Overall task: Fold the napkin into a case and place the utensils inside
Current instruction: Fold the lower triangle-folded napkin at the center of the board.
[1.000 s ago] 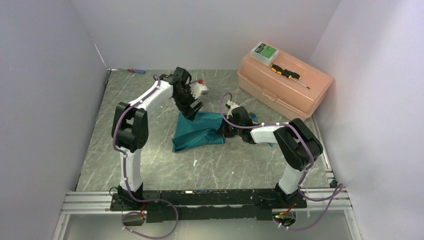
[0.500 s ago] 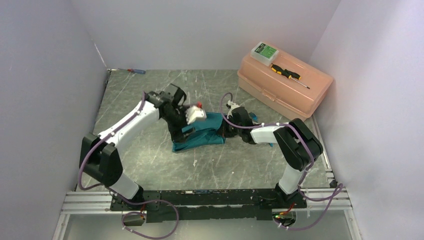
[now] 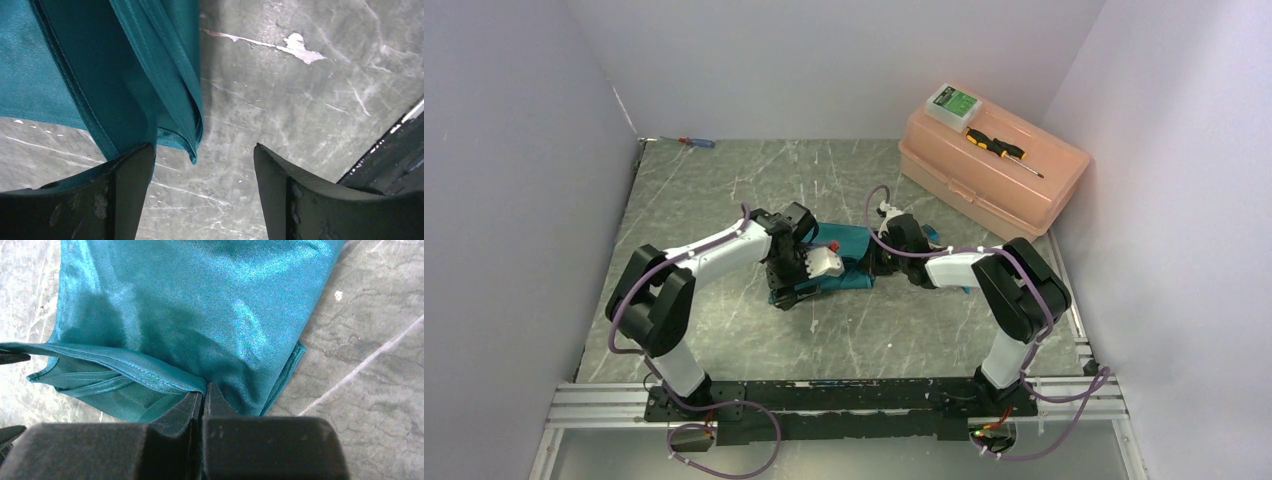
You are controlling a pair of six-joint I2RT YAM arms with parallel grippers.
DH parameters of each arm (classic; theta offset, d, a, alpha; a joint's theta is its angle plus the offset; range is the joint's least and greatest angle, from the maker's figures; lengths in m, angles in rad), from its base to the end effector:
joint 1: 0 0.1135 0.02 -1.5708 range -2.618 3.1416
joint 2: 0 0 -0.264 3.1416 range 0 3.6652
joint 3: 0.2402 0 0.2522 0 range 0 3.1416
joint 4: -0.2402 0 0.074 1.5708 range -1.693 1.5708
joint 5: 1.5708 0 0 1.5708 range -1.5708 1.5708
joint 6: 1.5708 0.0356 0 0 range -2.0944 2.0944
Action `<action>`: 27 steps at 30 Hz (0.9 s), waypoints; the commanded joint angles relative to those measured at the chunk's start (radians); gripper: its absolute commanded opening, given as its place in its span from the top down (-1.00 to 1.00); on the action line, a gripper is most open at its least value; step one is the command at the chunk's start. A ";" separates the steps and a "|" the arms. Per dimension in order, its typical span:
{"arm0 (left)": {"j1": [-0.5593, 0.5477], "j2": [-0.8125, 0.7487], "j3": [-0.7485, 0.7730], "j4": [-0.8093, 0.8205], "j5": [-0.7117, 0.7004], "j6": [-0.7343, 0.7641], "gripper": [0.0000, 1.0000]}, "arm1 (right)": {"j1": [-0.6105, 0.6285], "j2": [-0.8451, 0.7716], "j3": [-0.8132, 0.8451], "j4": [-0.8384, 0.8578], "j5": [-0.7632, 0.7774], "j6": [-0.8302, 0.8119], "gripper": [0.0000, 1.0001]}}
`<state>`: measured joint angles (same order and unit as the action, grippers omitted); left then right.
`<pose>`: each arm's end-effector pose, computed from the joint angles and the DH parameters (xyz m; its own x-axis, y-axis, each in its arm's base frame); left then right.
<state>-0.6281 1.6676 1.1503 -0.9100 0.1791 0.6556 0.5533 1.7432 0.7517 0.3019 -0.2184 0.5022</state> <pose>0.2420 -0.1836 0.1994 -0.2697 0.9373 -0.2209 0.9629 0.2647 -0.0526 0.2797 0.1818 0.1322 -0.7899 0.0645 -0.6099 -0.3138 0.8120 0.4922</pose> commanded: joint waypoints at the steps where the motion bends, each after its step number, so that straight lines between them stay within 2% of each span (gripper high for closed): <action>1: -0.010 0.021 0.009 0.068 -0.036 -0.043 -0.55 | 0.002 -0.022 -0.018 -0.079 0.018 -0.006 1.00; 7: -0.013 0.081 0.039 0.059 -0.033 -0.060 -0.34 | 0.002 -0.017 -0.013 -0.082 0.016 -0.007 1.00; 15: -0.036 0.076 -0.006 0.108 -0.087 -0.057 -0.23 | 0.003 -0.016 -0.013 -0.083 0.017 -0.004 1.00; 24: -0.054 0.115 -0.021 0.182 -0.177 -0.065 0.19 | 0.001 -0.017 -0.003 -0.094 0.013 -0.007 1.00; 27: -0.058 0.119 -0.017 0.187 -0.178 -0.071 0.24 | 0.003 -0.025 -0.003 -0.097 0.011 -0.009 1.00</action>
<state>-0.6769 1.7805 1.1294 -0.7547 0.0250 0.6037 0.5533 1.7367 0.7517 0.2852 -0.2184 0.5018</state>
